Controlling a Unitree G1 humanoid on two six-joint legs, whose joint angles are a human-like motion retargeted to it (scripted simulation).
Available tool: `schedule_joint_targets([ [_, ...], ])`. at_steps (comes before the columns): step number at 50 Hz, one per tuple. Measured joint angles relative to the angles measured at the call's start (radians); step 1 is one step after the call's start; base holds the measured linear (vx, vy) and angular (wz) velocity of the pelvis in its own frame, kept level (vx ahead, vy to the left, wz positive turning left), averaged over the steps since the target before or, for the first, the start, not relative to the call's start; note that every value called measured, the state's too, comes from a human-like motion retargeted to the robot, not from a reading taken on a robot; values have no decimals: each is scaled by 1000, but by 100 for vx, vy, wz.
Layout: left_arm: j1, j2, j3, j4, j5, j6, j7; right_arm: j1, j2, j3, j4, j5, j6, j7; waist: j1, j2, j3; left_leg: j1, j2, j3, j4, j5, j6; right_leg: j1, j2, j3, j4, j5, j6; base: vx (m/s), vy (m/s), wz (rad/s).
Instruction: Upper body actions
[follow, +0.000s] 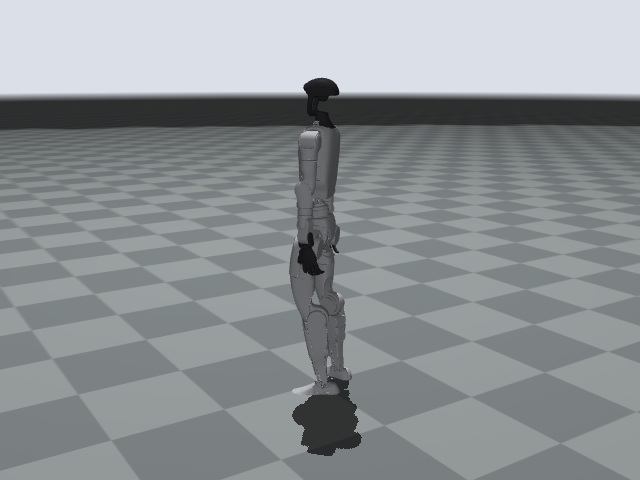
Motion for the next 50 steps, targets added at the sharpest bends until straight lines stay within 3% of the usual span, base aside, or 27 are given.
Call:
schedule_joint_targets([
  [50,-4,4,-4,10,-11,-22,-14,0,1,5,-2,-17,-1,-3,2,2,1,2,-2,4,0,1,2,2,0,4,-1,2,-1,0,0,0],
])
